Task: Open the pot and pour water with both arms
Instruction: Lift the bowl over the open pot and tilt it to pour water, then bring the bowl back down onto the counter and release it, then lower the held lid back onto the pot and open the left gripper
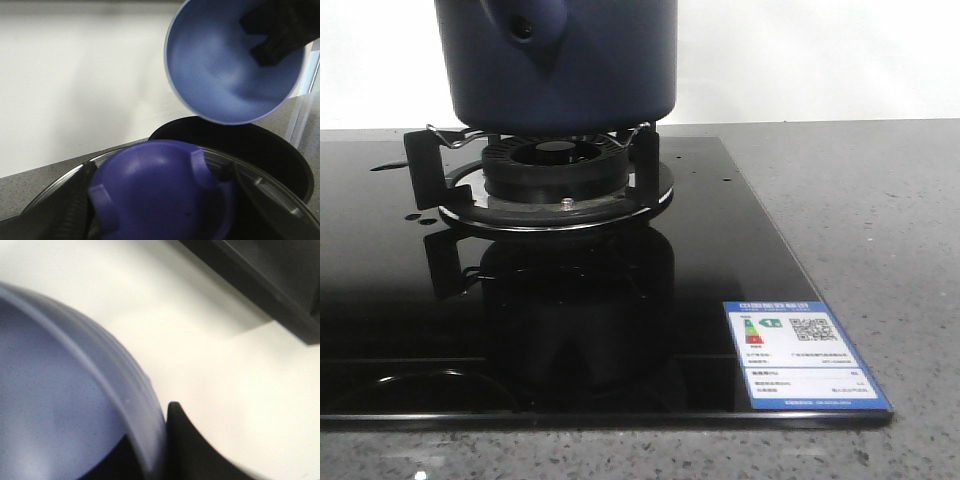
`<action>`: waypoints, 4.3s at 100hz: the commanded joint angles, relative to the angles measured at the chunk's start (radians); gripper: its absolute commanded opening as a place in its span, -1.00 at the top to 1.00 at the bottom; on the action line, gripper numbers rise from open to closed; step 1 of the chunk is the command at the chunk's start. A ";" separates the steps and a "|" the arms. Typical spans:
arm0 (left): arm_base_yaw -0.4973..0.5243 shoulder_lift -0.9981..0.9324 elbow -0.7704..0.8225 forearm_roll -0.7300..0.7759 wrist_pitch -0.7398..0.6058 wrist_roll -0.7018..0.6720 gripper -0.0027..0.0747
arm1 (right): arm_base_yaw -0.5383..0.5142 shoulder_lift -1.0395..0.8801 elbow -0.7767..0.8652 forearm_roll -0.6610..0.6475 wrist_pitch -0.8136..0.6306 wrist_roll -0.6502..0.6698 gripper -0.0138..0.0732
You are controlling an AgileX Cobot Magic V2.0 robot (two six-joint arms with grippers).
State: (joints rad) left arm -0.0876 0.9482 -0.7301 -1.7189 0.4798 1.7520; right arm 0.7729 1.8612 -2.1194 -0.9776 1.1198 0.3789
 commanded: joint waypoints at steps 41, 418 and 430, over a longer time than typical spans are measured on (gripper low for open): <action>-0.054 -0.010 -0.042 -0.068 0.012 0.004 0.26 | -0.622 -0.207 -0.051 1.127 0.198 -0.209 0.83; -0.260 -0.567 0.339 -0.140 -0.352 0.149 0.98 | -0.763 -1.648 1.505 1.147 -0.536 -0.529 0.83; -0.260 -0.640 0.415 -0.140 -0.400 0.149 0.98 | -0.763 -1.755 1.578 1.147 -0.585 -0.529 0.83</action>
State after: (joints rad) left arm -0.3454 0.3462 -0.3307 -1.8123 0.0897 1.9090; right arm 0.0096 0.1584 -0.5631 0.1604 0.6670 -0.1352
